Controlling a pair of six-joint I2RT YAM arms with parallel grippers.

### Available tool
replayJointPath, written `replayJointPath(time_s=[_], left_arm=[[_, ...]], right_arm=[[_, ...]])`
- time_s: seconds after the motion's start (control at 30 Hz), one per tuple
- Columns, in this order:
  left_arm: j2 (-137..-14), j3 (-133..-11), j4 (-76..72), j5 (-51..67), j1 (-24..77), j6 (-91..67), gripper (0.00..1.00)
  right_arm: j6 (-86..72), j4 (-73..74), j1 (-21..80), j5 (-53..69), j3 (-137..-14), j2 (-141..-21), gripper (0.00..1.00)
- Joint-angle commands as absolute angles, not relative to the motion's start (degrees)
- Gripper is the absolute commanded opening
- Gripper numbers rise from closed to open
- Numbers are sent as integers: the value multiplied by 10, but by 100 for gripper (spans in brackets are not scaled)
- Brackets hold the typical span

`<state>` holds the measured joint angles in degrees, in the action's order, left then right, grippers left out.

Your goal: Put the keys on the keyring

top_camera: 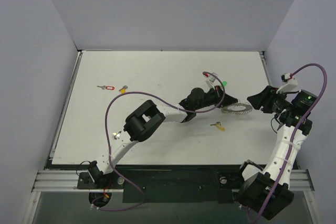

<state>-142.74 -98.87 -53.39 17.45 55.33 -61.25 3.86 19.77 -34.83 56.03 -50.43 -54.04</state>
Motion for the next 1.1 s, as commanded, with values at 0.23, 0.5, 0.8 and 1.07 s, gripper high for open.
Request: replayJointPath(time_s=[0.23,0.5,0.8,1.07], left_arm=[[-1475,-1055,-419,259,591,-604,0],[-1528,-1152,-369,256,594,-601,0],[-1350,-1001,-330,161,577,-468,66],[-1037,-696,-318,37,520,-261,73]], right_arm=[[17,156,-349,587,-485,-530,47],[13,150,-353,583,-479,-529,48],[58,195,-352,601,-492,-535,48],[221,418,-352,610,-583,-554,48]])
